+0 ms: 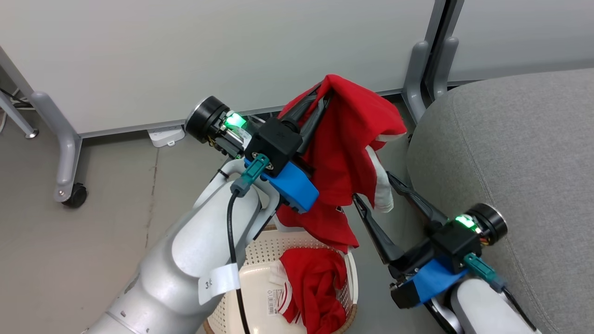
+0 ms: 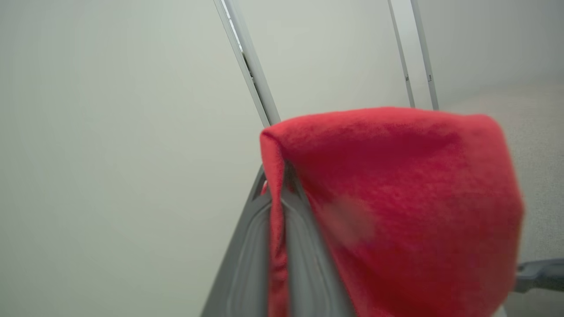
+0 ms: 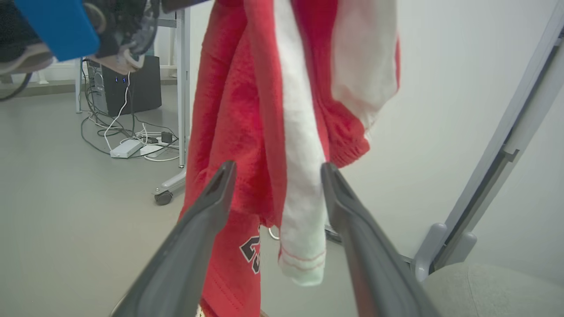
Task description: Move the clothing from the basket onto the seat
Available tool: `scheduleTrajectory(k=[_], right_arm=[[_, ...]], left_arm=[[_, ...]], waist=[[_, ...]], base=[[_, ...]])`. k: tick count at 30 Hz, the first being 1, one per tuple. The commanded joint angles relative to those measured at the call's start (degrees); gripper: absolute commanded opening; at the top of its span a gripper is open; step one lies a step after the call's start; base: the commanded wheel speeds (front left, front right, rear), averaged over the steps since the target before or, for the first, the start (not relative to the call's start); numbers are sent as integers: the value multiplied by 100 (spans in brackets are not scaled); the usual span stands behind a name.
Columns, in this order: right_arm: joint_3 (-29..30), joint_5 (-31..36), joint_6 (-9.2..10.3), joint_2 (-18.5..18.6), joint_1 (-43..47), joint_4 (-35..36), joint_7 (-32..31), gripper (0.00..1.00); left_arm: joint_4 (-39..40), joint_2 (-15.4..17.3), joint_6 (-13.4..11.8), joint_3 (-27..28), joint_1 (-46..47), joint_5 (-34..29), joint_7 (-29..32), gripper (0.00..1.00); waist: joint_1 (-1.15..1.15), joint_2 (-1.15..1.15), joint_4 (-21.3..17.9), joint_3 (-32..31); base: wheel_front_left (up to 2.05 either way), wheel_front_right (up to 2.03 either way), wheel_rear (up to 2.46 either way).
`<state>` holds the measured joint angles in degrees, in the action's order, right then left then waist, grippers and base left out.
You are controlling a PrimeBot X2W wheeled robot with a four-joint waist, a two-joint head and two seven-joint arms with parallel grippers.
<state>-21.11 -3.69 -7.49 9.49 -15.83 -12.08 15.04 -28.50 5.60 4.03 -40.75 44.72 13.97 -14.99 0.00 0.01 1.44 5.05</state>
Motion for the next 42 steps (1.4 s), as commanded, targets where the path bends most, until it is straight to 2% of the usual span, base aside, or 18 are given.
scheduleTrajectory(k=[1,7,14,15,16,37,38,39,42], right_arm=[[-90,-31,-1,56,-176,-59,22,100],[-456,8,-1,44,-766,-418,22,100],[-542,37,-1,-126,-1287,-942,22,100],[-518,49,-1,-140,-1323,-1025,22,13],[-508,56,-1,-153,-1363,-1061,22,0],[-471,-16,-1,-220,-1351,-1058,22,0],[-463,-22,-1,-218,-1346,-1051,22,0],[-457,-25,-1,-219,-1339,-1045,22,0],[-441,-19,-1,-220,-1322,-1026,22,0]], left_arm=[[-9,-18,20,15,6,-39,-29,0],[13,-112,59,-29,77,-94,-29,0],[15,-179,101,-107,118,-143,-29,0],[10,-188,110,-112,122,-149,-29,0],[5,-197,120,-117,121,-154,-29,0],[-106,-238,195,-22,72,-248,-29,0],[-110,-241,200,-4,60,-220,-29,78],[-106,-243,206,-4,56,-215,-29,100],[-98,-248,212,0,47,-226,-29,100]], waist=[[0,-1,9,35],[0,-1,39,138],[0,-1,86,233],[0,-1,92,240],[0,-1,97,245],[0,-1,38,250],[0,-1,37,248],[0,-1,35,247],[0,-1,32,247]], base=[[0,0,0],[0,0,0],[0,0,0],[0,0,0],[0,0,0],[0,0,0],[0,0,0],[0,0,0],[0,0,0]])
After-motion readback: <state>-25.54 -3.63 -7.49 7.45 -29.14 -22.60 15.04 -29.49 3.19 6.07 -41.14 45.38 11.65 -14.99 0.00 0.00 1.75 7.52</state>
